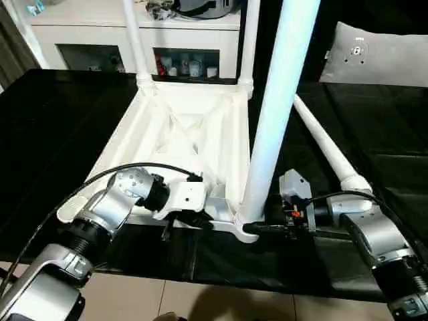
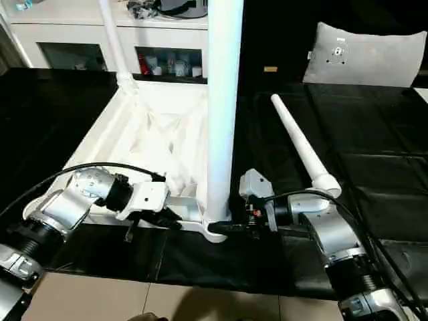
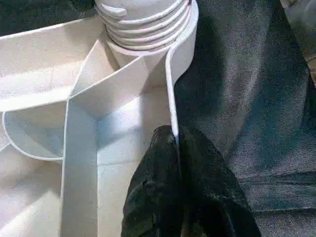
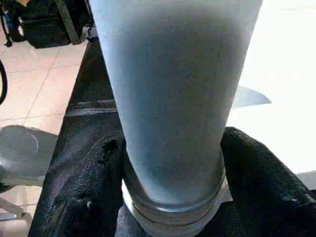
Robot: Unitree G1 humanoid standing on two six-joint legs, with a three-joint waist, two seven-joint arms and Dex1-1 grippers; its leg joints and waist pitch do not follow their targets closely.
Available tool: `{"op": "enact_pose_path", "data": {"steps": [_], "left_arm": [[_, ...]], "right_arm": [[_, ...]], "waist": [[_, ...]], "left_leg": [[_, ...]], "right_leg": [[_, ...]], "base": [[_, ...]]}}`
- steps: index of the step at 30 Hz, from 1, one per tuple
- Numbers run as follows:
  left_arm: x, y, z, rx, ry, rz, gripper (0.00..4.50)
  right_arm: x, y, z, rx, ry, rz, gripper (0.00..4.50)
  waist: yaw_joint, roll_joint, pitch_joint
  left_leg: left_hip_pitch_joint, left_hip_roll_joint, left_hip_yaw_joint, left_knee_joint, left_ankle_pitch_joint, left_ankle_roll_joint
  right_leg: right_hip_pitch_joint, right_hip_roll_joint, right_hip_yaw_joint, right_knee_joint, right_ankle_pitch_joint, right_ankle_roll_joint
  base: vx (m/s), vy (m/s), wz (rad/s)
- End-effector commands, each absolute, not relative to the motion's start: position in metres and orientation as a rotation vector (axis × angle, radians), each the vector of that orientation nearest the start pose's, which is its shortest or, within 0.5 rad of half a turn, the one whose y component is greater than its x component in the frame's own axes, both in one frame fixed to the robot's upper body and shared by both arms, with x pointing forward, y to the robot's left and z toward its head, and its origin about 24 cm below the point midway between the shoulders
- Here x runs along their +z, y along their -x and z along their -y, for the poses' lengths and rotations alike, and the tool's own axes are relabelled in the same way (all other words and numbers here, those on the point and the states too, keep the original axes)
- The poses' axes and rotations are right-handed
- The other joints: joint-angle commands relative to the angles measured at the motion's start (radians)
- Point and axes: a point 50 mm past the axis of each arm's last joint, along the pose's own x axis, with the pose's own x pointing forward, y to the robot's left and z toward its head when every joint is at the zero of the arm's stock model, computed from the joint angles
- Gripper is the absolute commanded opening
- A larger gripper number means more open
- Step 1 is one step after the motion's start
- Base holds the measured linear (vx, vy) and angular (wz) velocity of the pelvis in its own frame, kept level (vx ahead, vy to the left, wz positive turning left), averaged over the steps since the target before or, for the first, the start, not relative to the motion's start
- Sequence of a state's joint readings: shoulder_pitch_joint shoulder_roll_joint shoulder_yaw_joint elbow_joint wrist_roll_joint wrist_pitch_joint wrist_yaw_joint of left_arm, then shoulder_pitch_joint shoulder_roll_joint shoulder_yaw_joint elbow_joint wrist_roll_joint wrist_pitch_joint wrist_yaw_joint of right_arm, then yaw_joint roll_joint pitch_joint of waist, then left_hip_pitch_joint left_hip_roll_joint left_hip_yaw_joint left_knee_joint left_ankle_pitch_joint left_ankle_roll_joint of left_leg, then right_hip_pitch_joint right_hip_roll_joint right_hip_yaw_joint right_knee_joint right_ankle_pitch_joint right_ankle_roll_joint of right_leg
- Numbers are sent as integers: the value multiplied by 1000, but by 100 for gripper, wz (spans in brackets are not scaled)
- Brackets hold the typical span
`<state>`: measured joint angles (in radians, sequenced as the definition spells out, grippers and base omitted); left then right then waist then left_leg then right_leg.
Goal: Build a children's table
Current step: Rotate leg to tighten
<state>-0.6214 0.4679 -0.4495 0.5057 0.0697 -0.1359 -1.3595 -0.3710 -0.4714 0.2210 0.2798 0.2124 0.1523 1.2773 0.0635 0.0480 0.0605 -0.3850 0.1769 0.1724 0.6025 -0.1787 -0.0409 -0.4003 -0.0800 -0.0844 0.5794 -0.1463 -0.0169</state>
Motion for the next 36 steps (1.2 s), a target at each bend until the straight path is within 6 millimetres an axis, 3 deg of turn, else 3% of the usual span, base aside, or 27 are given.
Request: {"op": "enact_pose_path", "data": {"steps": [1, 3, 4, 9, 10, 11, 12, 14, 15, 18, 19, 20, 22, 23, 24, 25, 27, 30, 31, 33, 34, 36], "left_arm": [[74, -305, -119, -1635, -774, -330, 0], [74, -309, -117, -1534, -748, -356, 0], [75, -310, -115, -1494, -720, -364, 0], [78, -314, -95, -1327, -575, -364, 0], [78, -314, -95, -1327, -575, -364, 0], [79, -316, -83, -1260, -512, -354, 0], [81, -317, -72, -1206, -460, -349, 0], [82, -319, -61, -1146, -415, -347, 0], [83, -321, -56, -1103, -397, -347, 0], [87, -330, -49, -966, -359, -335, 0], [90, -334, -46, -920, -346, -325, 0], [92, -336, -44, -887, -337, -317, 0], [95, -339, -40, -842, -326, -302, 0], [97, -339, -37, -849, -335, -287, 0], [97, -339, -36, -870, -350, -283, 0], [97, -338, -36, -880, -357, -281, 0], [95, -337, -36, -904, -373, -275, 0], [92, -334, -38, -937, -401, -272, 0], [89, -334, -40, -940, -415, -276, 0], [88, -334, -42, -943, -418, -278, 0], [86, -336, -45, -940, -427, -281, 0], [85, -336, -46, -939, -430, -281, 0]], "right_arm": [[57, -272, 145, 1420, 156, -318, 263], [50, -270, 138, 1340, 109, -336, 263], [47, -271, 135, 1293, 88, -335, 263], [37, -281, 116, 1052, -14, -351, 262], [37, -281, 116, 1052, -14, -351, 262], [36, -286, 107, 965, -61, -351, 262], [36, -290, 99, 891, -106, -353, 262], [36, -294, 92, 813, -137, -361, 262], [36, -296, 89, 768, -142, -366, 262], [34, -303, 86, 641, -147, -373, 261], [34, -305, 85, 599, -141, -376, 261], [33, -307, 85, 567, -132, -377, 261], [32, -310, 85, 507, -126, -377, 261], [32, -312, 90, 444, -146, -366, 317], [31, -312, 92, 431, -151, -363, 331], [31, -312, 93, 426, -152, -362, 331], [32, -312, 96, 414, -152, -357, 351], [32, -311, 99, 410, -133, -340, 376], [33, -309, 101, 422, -107, -321, 387], [34, -308, 105, 417, -106, -312, 410], [37, -307, 112, 387, -129, -280, 410], [39, -307, 116, 367, -139, -261, 430]], "waist": [[-3, -6, -78], [-3, 0, -76], [-9, -5, -73], [-38, -5, -60], [-47, -5, -59], [-58, -2, -56], [-64, 0, -55], [-87, -5, -54], [-94, -4, -51], [-120, 8, -53], [-134, 18, -49], [-147, 19, -49], [-151, 24, -48], [-154, 20, -47], [-158, 17, -48], [-161, 17, -48], [-164, 19, -51], [-168, 26, -63], [-167, 23, -73], [-160, 21, -80], [-158, 22, -78], [-152, 20, -78]], "left_leg": [[21, 56, -12, -70, -213, 68], [23, 60, -14, -74, -218, 60], [22, 58, -14, -77, -239, 49], [27, 46, -23, -80, -347, -1], [25, 42, -28, -79, -368, -2], [26, 41, -28, -79, -395, -2], [28, 40, -29, -78, -405, -5], [33, 28, -33, -66, -445, -3], [33, 26, -33, -64, -451, 0], [40, 29, -44, -63, -508, 4], [39, 39, -50, -72, -551, 4], [38, 49, -62, -84, -604, -3], [37, 58, -68, -95, -643, -4], [40, 52, -65, -93, -649, -6], [46, 36, -57, -78, -614, -4], [34, 29, -56, -72, -566, 3], [26, 29, -57, -73, -518, 13], [11, 39, -61, -80, -448, 32], [-3, 43, -60, -79, -370, 49], [-8, 43, -52, -73, -269, 90], [-6, 40, -45, -68, -251, 112], [-8, 37, -42, -64, -238, 124]], "right_leg": [[49, -68, 47, -60, -288, -220], [47, -68, 49, -56, -282, -226], [48, -67, 47, -60, -308, -222], [43, -69, 38, -85, -516, -155], [45, -70, 31, -93, -570, -125], [42, -67, 28, -101, -596, -107], [39, -68, 25, -101, -601, -109], [36, -68, 0, -122, -687, -65], [34, -66, -5, -129, -703, -54], [36, -67, -32, -144, -701, -25], [43, -64, -43, -147, -656, -30], [56, -61, -52, -138, -594, -36], [65, -65, -49, -124, -537, -45], [60, -72, -44, -126, -538, -53], [50, -83, -45, -142, -593, -53], [56, -89, -48, -147, -634, -42], [58, -90, -43, -145, -620, -45], [67, -89, -26, -120, -474, -101], [75, -89, -19, -104, -354, -135], [74, -86, -12, -87, -214, -184], [69, -83, -12, -87, -207, -198], [75, -87, -13, -88, -242, -199]], "base": [[0, 0, 0], [0, 0, 0], [0, 0, 0], [0, 0, 0], [0, 0, 0], [0, 0, 0], [0, 0, 0], [0, 0, 0], [0, 0, 0], [0, 0, 0], [0, 0, 0], [0, 0, 0], [0, 0, 0], [0, 0, 0], [0, 0, 0], [0, 0, 0], [0, 0, 0], [0, 0, 0], [0, 0, 0], [29, -5, 3], [0, 0, 0], [0, 0, 0]]}}
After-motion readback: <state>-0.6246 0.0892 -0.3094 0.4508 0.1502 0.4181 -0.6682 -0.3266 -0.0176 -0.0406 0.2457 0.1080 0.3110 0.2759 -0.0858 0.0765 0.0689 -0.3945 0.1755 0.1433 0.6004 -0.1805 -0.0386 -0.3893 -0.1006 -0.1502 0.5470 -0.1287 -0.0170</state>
